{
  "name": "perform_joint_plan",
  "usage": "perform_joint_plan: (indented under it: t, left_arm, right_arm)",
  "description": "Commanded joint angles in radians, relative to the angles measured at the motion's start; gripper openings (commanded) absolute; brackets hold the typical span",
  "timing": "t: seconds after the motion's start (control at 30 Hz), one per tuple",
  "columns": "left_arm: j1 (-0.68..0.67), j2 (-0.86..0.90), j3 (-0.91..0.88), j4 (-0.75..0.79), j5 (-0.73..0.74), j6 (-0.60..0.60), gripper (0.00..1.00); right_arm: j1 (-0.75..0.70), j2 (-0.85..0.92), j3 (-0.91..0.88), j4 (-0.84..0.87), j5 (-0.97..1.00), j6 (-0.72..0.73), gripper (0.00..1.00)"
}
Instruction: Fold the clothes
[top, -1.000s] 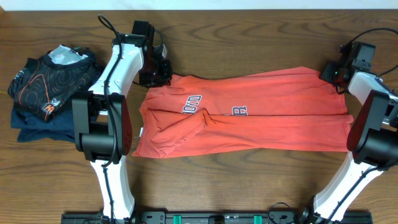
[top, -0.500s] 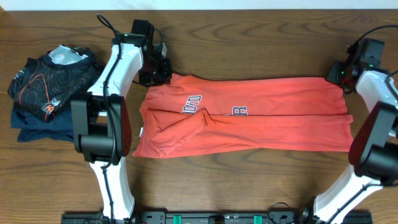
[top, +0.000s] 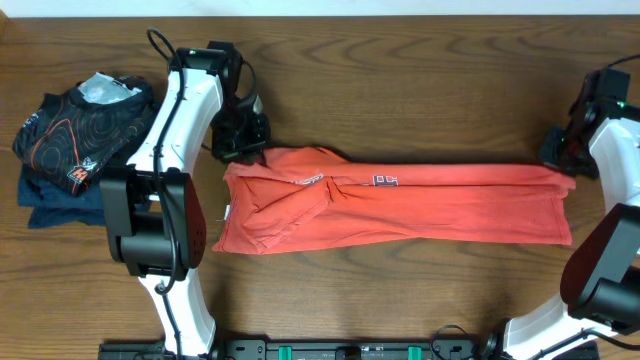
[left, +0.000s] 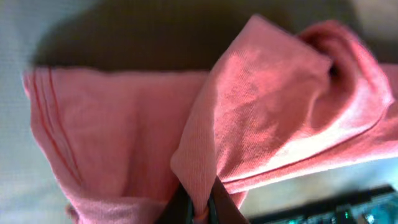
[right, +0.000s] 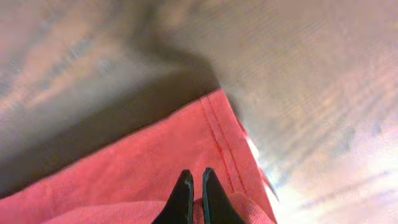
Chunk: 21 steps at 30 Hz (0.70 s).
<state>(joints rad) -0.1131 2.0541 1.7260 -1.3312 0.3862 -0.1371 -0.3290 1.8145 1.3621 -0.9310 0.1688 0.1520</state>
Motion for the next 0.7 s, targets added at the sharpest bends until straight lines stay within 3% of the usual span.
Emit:
perform_joint_plan:
  t: [0.0,0.47,0.67]
  left_arm:
    - [-0.002,-0.003,-0.007,-0.058,-0.013,0.01,0.06]
    - [-0.044,-0.003,-0.118,-0.129,-0.013,0.026,0.06]
    - [-0.058,-0.003,-0.21,-0.114,-0.068,0.024,0.07]
  right_arm:
    - [-0.012,-0.013,0.003,-0.025,0.069,0.008,0.01]
    - [-0.012,-0.013,-0.001,-0.117,0.068,0.008,0.02]
    - [-0.012,-0.013,-0.015,-0.14,0.079,0.008,0.07]
